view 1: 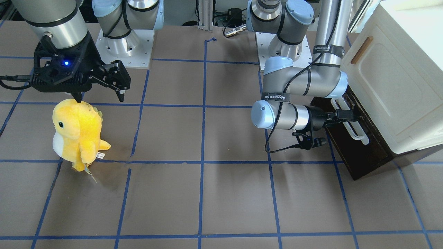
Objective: Pull drawer sideways
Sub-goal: 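Close the left gripper around the white drawer handle, then pull the handle with the left gripper, sliding the drawer out sideways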
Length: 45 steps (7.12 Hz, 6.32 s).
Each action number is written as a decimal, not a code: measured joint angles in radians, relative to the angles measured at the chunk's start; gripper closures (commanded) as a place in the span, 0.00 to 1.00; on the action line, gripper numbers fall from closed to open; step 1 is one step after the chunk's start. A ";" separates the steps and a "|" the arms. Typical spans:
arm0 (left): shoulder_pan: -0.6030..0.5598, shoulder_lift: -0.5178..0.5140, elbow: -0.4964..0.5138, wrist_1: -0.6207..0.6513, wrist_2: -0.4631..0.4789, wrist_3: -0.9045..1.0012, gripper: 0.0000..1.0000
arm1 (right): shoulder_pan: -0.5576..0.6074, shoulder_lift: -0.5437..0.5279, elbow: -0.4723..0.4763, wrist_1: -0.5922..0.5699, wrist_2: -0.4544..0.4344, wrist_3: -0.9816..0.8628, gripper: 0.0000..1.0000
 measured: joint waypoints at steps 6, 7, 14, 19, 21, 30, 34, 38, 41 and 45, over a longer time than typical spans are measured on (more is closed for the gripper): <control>0.011 -0.009 -0.004 0.004 -0.006 -0.001 0.49 | 0.000 0.000 0.000 0.000 0.000 0.000 0.00; 0.012 -0.009 -0.004 0.004 -0.005 -0.001 0.51 | 0.000 0.000 0.000 0.000 0.000 0.000 0.00; 0.020 -0.013 -0.005 0.005 -0.005 -0.001 0.62 | 0.000 0.000 0.000 0.000 0.000 0.000 0.00; 0.020 -0.013 0.000 0.006 -0.009 -0.002 0.63 | 0.000 0.000 0.000 0.000 0.000 0.000 0.00; 0.020 -0.010 0.006 0.006 -0.008 0.001 0.63 | 0.000 0.000 0.000 0.000 0.000 0.000 0.00; 0.015 -0.007 0.010 0.010 -0.014 0.010 0.76 | 0.000 0.000 0.000 0.000 0.000 0.000 0.00; -0.001 -0.011 0.017 0.017 -0.016 0.036 0.76 | 0.000 0.000 0.000 0.000 0.000 0.000 0.00; -0.054 -0.014 0.054 0.018 -0.024 0.056 0.76 | 0.000 0.000 0.000 0.000 0.000 0.000 0.00; -0.092 -0.017 0.075 0.017 -0.061 0.060 0.76 | 0.000 0.000 0.000 0.000 0.000 0.000 0.00; -0.157 -0.018 0.079 0.018 -0.080 0.063 0.76 | 0.000 0.000 0.000 0.000 0.000 -0.001 0.00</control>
